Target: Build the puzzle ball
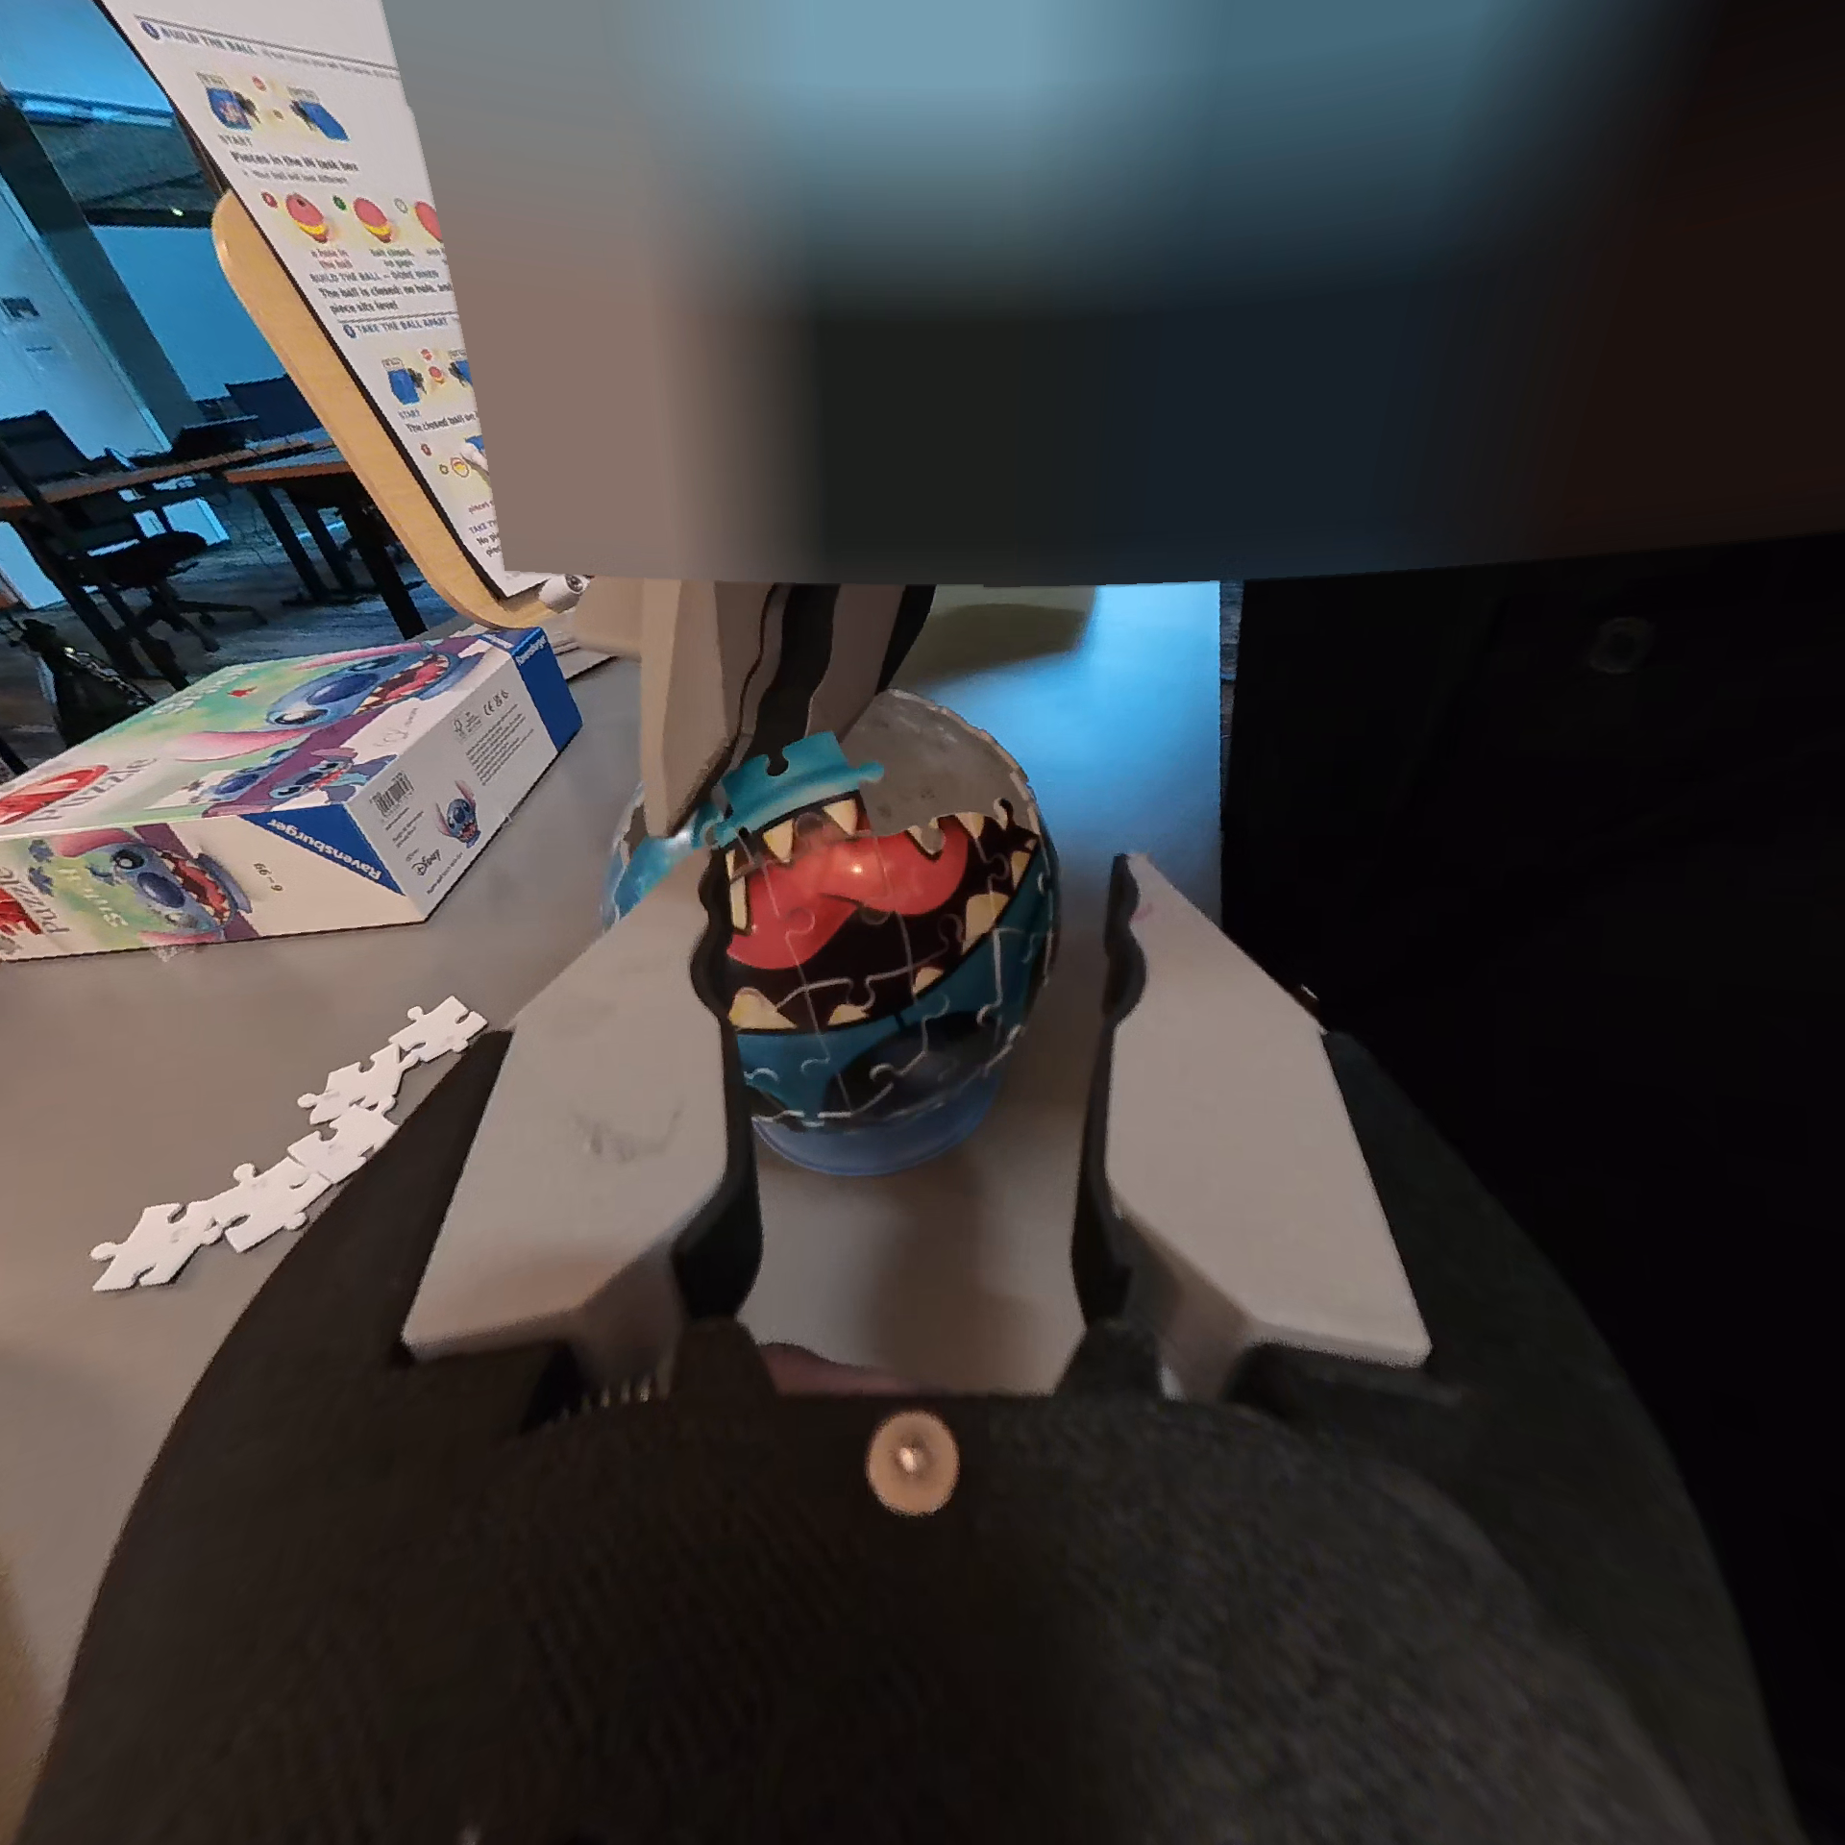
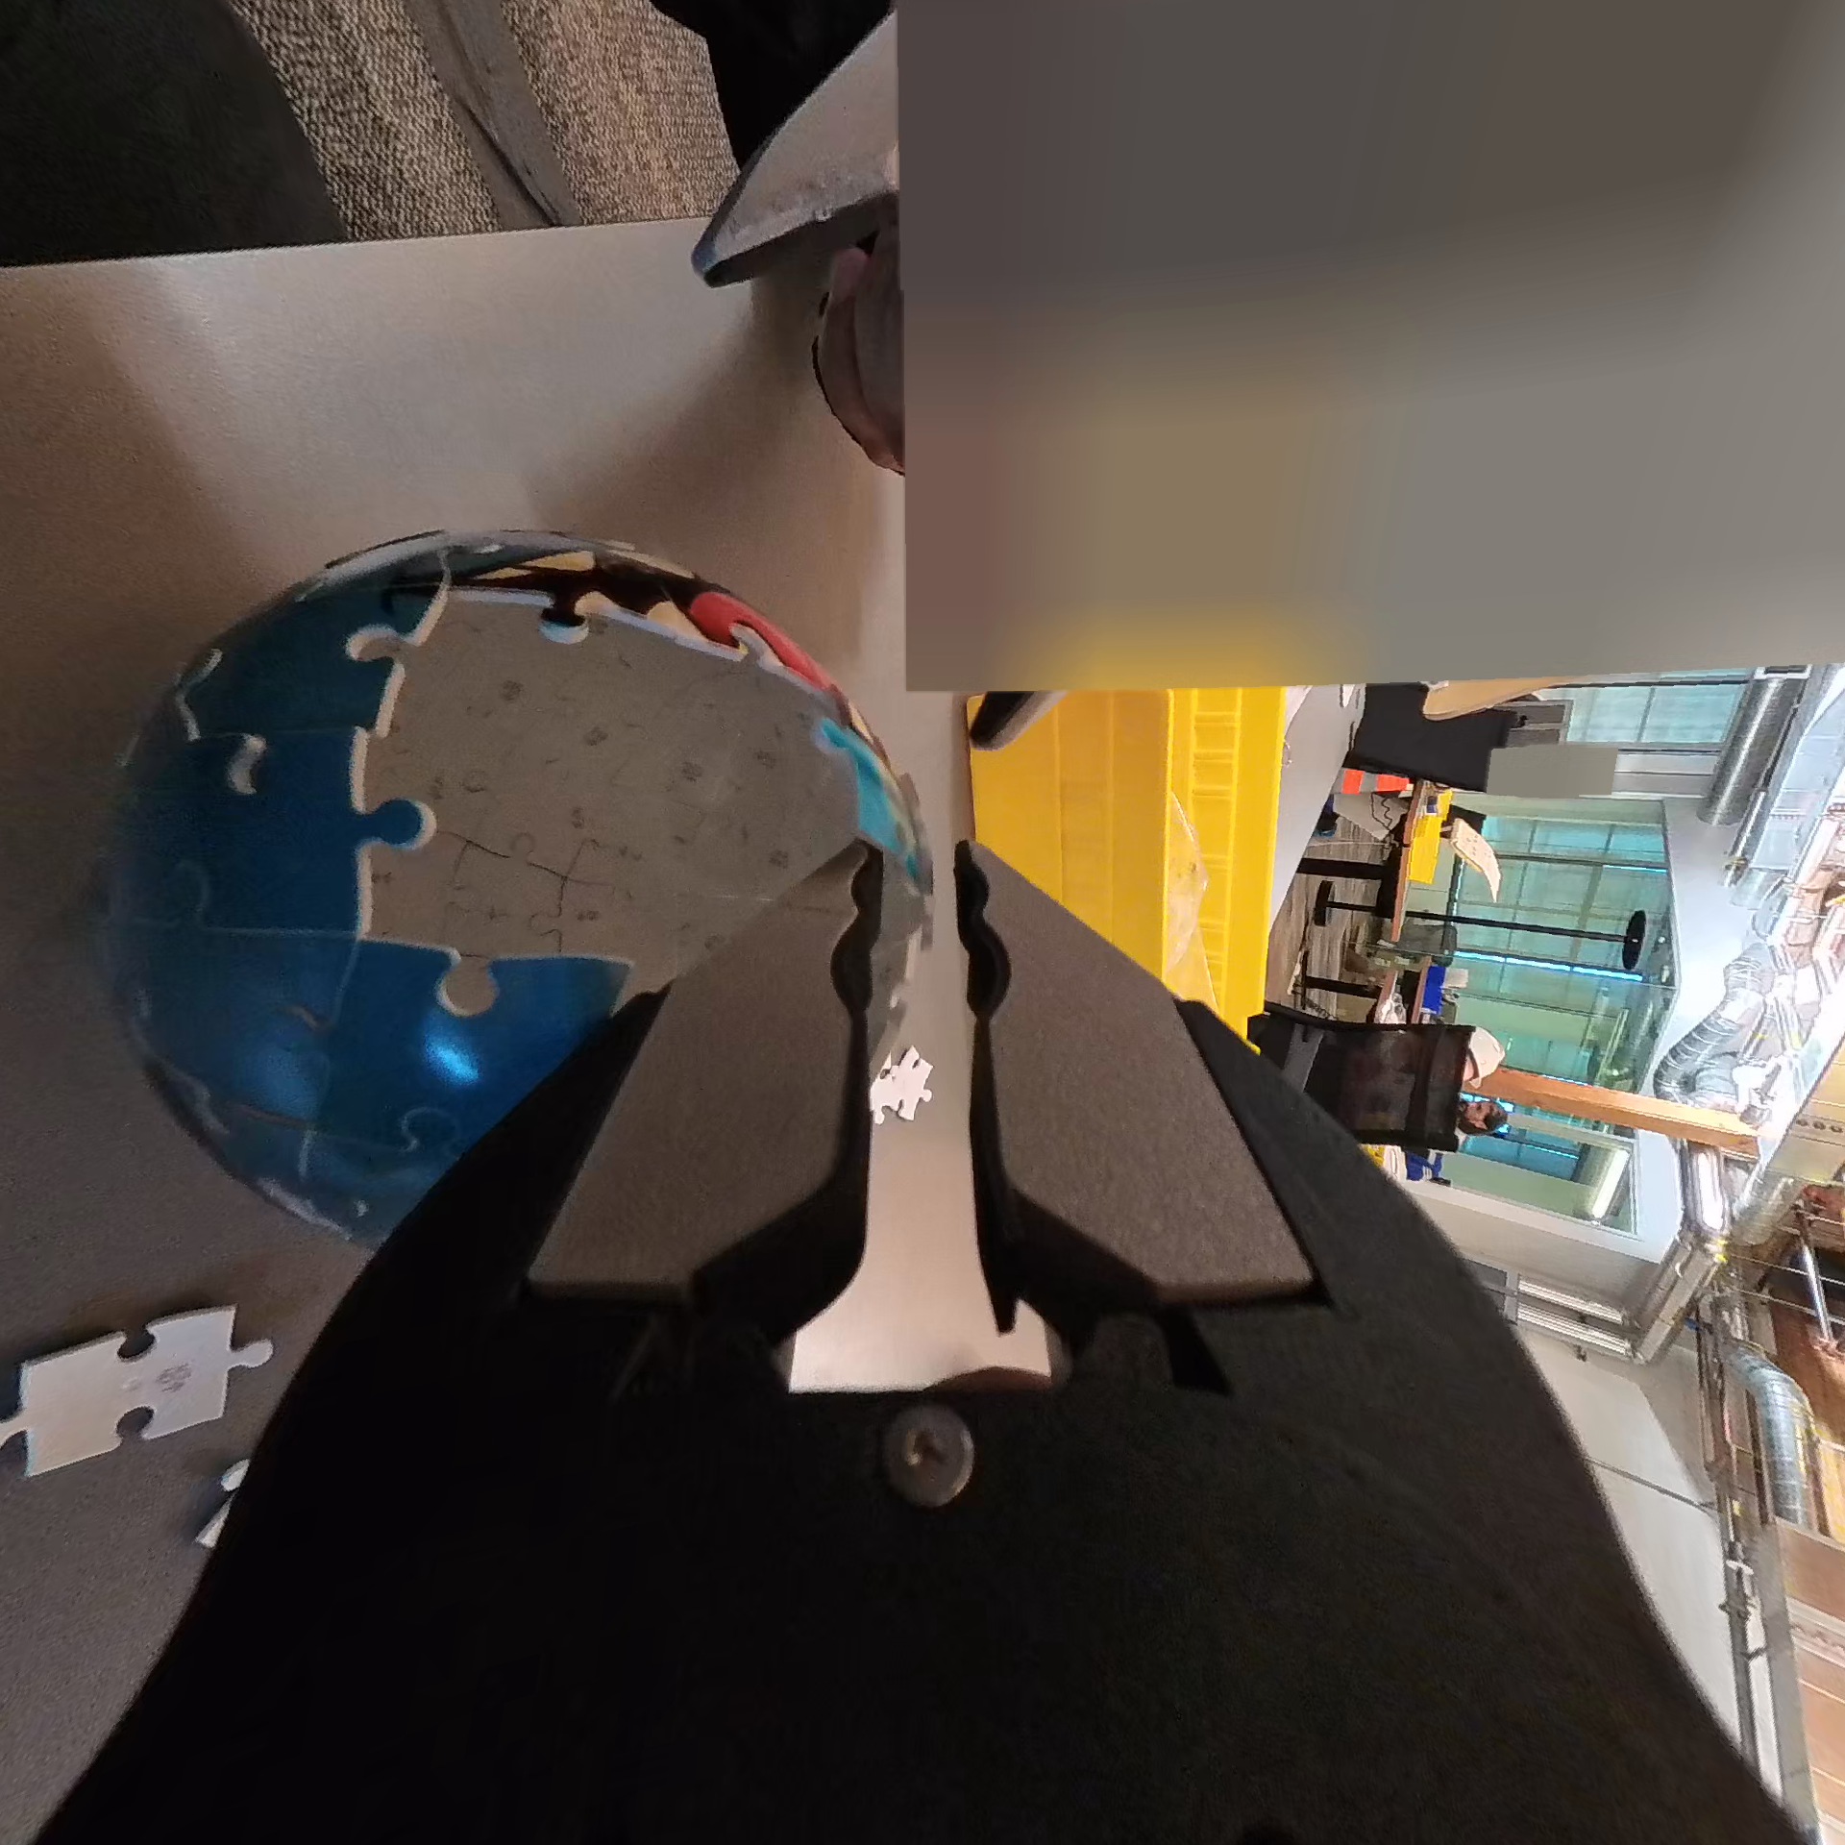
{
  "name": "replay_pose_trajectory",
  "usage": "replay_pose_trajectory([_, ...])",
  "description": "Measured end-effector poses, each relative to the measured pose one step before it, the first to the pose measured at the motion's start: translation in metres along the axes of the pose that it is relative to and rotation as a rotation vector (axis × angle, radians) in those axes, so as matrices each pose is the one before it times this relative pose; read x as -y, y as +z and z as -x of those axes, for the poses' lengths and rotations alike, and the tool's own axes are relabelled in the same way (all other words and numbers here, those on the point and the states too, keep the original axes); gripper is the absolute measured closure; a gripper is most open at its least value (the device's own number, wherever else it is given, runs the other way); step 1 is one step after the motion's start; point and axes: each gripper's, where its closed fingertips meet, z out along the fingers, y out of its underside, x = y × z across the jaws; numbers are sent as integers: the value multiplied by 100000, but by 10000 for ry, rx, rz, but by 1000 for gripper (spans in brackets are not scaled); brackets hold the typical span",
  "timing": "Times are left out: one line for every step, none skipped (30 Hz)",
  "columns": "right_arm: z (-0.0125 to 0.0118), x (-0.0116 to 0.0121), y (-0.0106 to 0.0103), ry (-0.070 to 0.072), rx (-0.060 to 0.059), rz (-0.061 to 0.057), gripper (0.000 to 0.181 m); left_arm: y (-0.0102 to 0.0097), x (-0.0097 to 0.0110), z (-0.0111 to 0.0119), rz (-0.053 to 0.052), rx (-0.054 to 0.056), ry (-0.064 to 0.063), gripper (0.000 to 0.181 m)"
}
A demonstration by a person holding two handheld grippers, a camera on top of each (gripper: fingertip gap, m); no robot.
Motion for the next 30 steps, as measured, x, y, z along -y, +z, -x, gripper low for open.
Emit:
replay_pose_trajectory([-20, -51, -26, -18, -15, 30, 169, 24, -34, -18, 29, 0, 6, 108])
replay_pose_trajectory([-15, -76, -45, -22, -13, 42, 168, -6, 9, -40, 12, -8, 15, 108])
replay_pose_trajectory([-24, -86, -75, -9, -13, 41, 168, -38, 35, -12, 4, 6, 19, 108])
replay_pose_trajectory([-29, -65, -107, 2, -16, 27, 167, -69, 41, 27, 2, 18, 14, 108])
replay_pose_trajectory([-31, -47, -111, 12, -11, 17, 167, -86, 36, 44, -5, 24, 3, 108])
replay_pose_trajectory([-7, -22, -103, 17, -6, 6, 167, -89, 22, 68, -4, 31, -15, 108])
replay_pose_trajectory([15, 15, -78, 9, 1, -3, 167, -82, -15, 73, 15, 24, -26, 107])
replay_pose_trajectory([15, -7, -79, -3, 4, 24, 167, -58, -59, 69, 29, 35, -14, 107])
replay_pose_trajectory([8, -39, -78, -17, -11, 50, 166, -64, -59, 71, 31, 48, -6, 106])
replay_pose_trajectory([11, -67, -118, -20, -13, 54, 165, -79, -62, 32, 34, 36, -16, 106])
replay_pose_trajectory([38, -74, -156, -6, -1, 52, 165, -114, -54, 7, 26, 33, -20, 106])
replay_pose_trajectory([27, -92, -205, 25, -2, 45, 163, -133, -63, 22, 15, 45, -36, 106])
replay_pose_trajectory([25, -112, -220, 59, 1, 48, 161, -139, -87, 9, 22, 32, -67, 106])
replay_pose_trajectory([16, -96, -221, 92, -9, 31, 159, -135, -129, -4, 32, 33, -75, 106])
replay_pose_trajectory([31, -37, -228, 103, -4, -12, 159, -103, -156, 44, 40, 71, -76, 106])
replay_pose_trajectory([-15, -3, -242, 117, -30, -24, 159, -86, -200, 85, 67, 97, -83, 106])
replay_pose_trajectory([-56, -46, -259, 130, -55, 1, 159, -70, -234, 134, 86, 134, -90, 105])
replay_pose_trajectory([-88, -141, -308, 133, -81, 49, 158, -71, -238, 161, 72, 166, -133, 104])
replay_pose_trajectory([-168, -315, -414, 174, -128, 100, 158, -85, -281, 150, 79, 167, -210, 104])
replay_pose_trajectory([-274, -479, -575, 331, -173, 107, 158, -76, -347, 191, 90, 200, -309, 103])
replay_pose_trajectory([-275, -643, -711, 630, -122, 48, 158, 3, -470, 191, 119, 188, -419, 101])
replay_pose_trajectory([-111, -847, -774, 1004, 49, 2, 157, 111, -601, 68, 176, 110, -486, 98])
replay_pose_trajectory([35, -958, -791, 1340, 211, -88, 153, 199, -688, -9, 248, 83, -403, 96])
replay_pose_trajectory([193, -807, -758, 1522, 354, -311, 142, 253, -645, -39, 241, 94, -217, 93])
replay_pose_trajectory([545, -580, -706, 1583, 652, -547, 132, 319, -423, -69, 140, 64, -123, 90])
replay_pose_trajectory([790, -389, -622, 1539, 892, -696, 124, 408, -233, -109, 85, -38, -194, 89])
replay_pose_trajectory([713, -260, -490, 1369, 916, -742, 119, 489, -176, -187, 115, -184, -288, 88])
replay_pose_trajectory([507, -254, -296, 1163, 839, -680, 108, 480, -146, -180, 145, -225, -277, 85])
replay_pose_trajectory([250, -374, -114, 964, 720, -455, 96, 427, 18, 133, 79, -32, -245, 84])
replay_pose_trajectory([120, -454, 103, 769, 616, -227, 94, 368, 72, 424, 36, 175, -185, 84])
